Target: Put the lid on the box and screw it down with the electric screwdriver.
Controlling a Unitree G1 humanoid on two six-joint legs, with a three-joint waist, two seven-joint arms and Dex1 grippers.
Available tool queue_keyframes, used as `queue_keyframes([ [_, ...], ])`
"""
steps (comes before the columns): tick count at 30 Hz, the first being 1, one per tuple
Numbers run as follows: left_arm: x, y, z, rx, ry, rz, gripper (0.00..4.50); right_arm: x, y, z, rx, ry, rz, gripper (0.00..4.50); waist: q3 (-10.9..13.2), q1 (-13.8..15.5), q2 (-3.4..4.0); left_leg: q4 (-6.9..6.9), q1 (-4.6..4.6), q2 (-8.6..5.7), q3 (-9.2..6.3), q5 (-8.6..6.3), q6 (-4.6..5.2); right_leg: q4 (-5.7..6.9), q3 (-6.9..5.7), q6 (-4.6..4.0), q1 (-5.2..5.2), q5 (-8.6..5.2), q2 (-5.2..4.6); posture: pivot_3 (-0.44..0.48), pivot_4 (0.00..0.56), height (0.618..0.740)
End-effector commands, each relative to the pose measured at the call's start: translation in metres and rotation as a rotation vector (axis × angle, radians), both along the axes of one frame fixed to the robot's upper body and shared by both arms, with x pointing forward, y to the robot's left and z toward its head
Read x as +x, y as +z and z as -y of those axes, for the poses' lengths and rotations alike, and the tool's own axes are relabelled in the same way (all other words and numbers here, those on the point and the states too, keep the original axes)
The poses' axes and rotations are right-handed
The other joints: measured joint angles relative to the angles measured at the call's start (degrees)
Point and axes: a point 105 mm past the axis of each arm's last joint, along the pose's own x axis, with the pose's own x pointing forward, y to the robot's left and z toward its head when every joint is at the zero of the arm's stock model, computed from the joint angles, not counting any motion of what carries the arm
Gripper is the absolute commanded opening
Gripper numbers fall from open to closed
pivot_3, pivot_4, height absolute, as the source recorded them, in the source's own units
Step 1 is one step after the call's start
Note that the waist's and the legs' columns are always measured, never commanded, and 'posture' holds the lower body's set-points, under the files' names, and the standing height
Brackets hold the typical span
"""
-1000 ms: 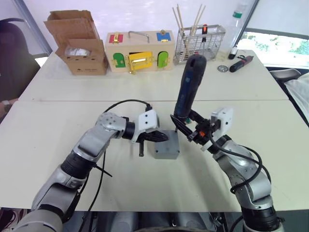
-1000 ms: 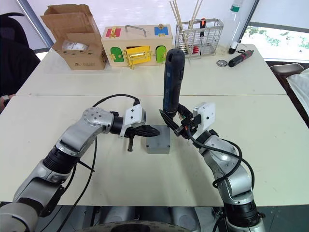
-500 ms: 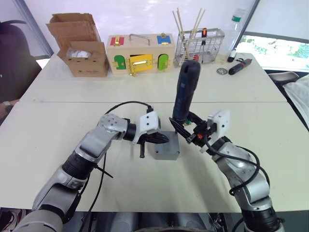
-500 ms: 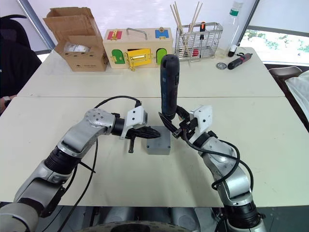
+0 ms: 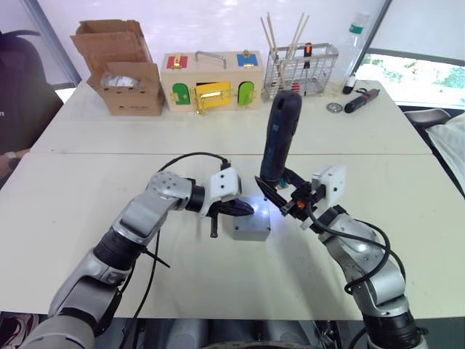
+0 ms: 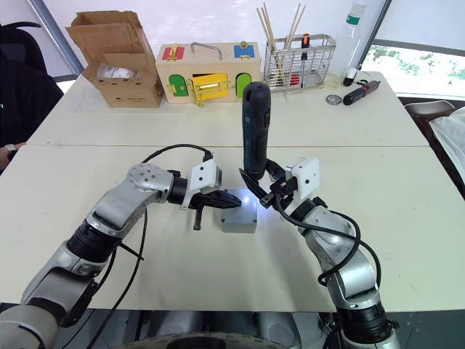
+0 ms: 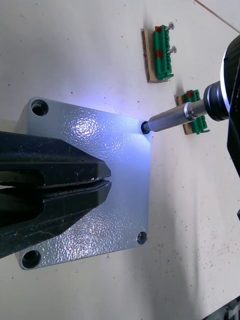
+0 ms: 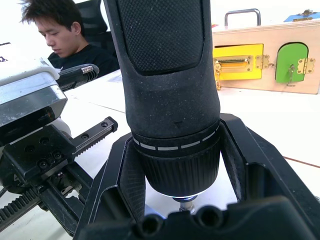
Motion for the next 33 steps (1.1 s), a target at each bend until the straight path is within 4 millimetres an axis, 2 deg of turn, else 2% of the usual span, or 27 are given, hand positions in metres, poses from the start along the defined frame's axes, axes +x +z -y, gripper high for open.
queue_keyframes([
  [1, -0.002, -0.008, -0.001, 0.021, 0.004, -0.024, 0.0, -0.001, -0.05, 0.006, -0.058, -0.03, -0.205, 1.78, 0.0, 0.01, 0.0, 0.0, 0.0, 0.0, 0.0, 0.0, 0.0, -0.01, 0.0, 0.0, 0.0, 0.0, 0.0, 0.0, 0.15, 0.74],
  [5, -0.003, -0.009, -0.001, 0.022, 0.001, -0.034, 0.0, -0.001, -0.043, 0.006, -0.054, -0.03, -0.17, 1.78, 0.0, 0.02, 0.0, 0.0, 0.0, 0.0, -0.01, 0.0, 0.0, -0.03, 0.0, 0.0, 0.02, 0.0, -0.01, 0.0, 0.15, 0.74],
  [12, -0.003, -0.012, 0.001, 0.024, 0.0, -0.039, 0.0, -0.003, -0.002, 0.005, -0.023, 0.002, -0.049, 1.78, 0.02, 0.14, 0.03, -0.01, -0.05, -0.01, -0.01, 0.0, 0.0, -0.08, 0.0, 0.0, 0.0, 0.0, -0.02, 0.0, 0.15, 0.74],
  [18, -0.002, -0.011, -0.003, 0.027, 0.009, -0.033, 0.0, -0.005, 0.07, 0.007, 0.06, 0.036, 0.06, 1.78, 0.36, 0.11, 0.29, -0.01, -0.23, -0.01, 0.0, 0.0, 0.0, -0.1, 0.01, 0.0, -0.19, 0.0, -0.06, 0.0, 0.15, 0.74],
  [23, 0.001, -0.004, -0.006, -0.017, 0.028, -0.046, 0.0, -0.007, 0.105, 0.015, 0.161, 0.123, -0.019, 1.78, 0.5, 0.03, 0.33, -0.15, -0.39, -0.02, 0.01, 0.0, 0.0, -0.2, 0.0, 0.0, -0.37, 0.0, -0.1, 0.0, 0.15, 0.74],
  [25, 0.004, 0.001, -0.007, -0.039, 0.039, -0.033, 0.0, -0.006, 0.11, 0.019, 0.207, 0.159, -0.091, 1.78, 0.58, 0.01, 0.3, -0.3, -0.38, -0.01, 0.01, 0.01, -0.01, -0.32, 0.0, -0.01, -0.38, 0.01, -0.11, 0.0, 0.15, 0.74],
  [28, 0.008, 0.015, -0.007, -0.084, 0.046, -0.029, 0.0, -0.002, 0.098, 0.031, 0.205, 0.156, -0.264, 1.78, 0.6, 0.08, 0.28, -0.55, -0.37, -0.01, 0.01, 0.02, -0.04, -0.56, -0.01, -0.01, -0.37, 0.01, -0.13, 0.0, 0.15, 0.74],
  [31, 0.009, 0.02, -0.009, -0.1, 0.05, -0.029, 0.0, -0.003, 0.107, 0.033, 0.235, 0.183, -0.3, 1.78, 0.69, -0.03, 0.31, -0.58, -0.65, -0.01, 0.04, 0.02, -0.03, -0.71, -0.02, -0.01, -0.56, 0.02, -0.17, 0.0, 0.15, 0.74],
  [33, 0.011, 0.022, -0.009, -0.115, 0.057, -0.023, 0.0, 0.001, 0.111, 0.037, 0.233, 0.145, -0.308, 1.78, 0.69, -0.21, 0.31, -0.5, -1.18, -0.01, 0.1, 0.04, -0.05, -0.6, -0.01, 0.0, -1.11, 0.05, -0.17, 0.0, 0.15, 0.74],
])
